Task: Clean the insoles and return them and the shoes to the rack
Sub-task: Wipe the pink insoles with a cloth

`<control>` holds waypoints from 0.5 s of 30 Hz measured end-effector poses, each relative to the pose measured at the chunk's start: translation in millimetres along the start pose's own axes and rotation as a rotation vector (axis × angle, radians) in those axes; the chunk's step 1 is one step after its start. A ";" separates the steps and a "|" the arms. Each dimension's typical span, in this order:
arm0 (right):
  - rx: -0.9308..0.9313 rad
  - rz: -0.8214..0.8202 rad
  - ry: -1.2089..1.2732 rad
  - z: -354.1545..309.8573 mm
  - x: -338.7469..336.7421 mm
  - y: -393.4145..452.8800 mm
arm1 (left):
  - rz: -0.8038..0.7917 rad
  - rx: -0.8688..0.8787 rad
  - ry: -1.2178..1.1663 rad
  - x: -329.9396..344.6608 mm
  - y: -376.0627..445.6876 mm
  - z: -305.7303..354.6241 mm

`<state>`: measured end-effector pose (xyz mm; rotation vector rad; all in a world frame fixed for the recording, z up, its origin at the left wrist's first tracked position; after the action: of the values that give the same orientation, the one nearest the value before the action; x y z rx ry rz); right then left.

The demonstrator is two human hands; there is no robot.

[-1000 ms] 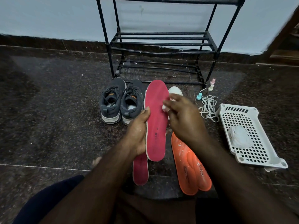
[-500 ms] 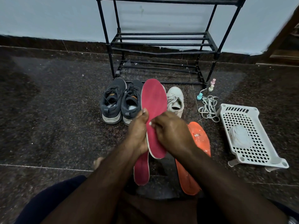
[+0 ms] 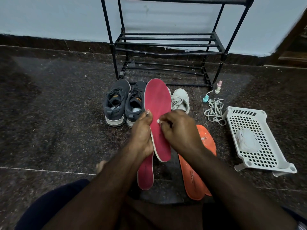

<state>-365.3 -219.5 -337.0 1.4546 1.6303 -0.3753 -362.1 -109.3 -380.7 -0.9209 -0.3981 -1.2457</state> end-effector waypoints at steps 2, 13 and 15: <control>0.025 -0.021 -0.030 -3.2 4.6 -0.3 | 0.012 0.019 0.007 0.7 -1.0 -2.8; 0.088 0.007 0.002 -7.1 -5.2 4.9 | -0.001 0.033 0.047 4.3 -4.6 -6.4; 0.111 -0.077 0.024 -9.1 -1.8 0.6 | 0.022 0.052 0.061 4.0 -3.0 -7.5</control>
<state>-368.7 -213.9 -330.3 1.4861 1.7115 -0.5007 -365.3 -117.8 -381.2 -0.8390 -0.3692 -1.2355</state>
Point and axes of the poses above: each hand's wrist, its own y-axis towards the middle knuckle, its own x-axis out of the palm, z = x × y, the point moved 2 cm from there along y, towards the middle knuckle
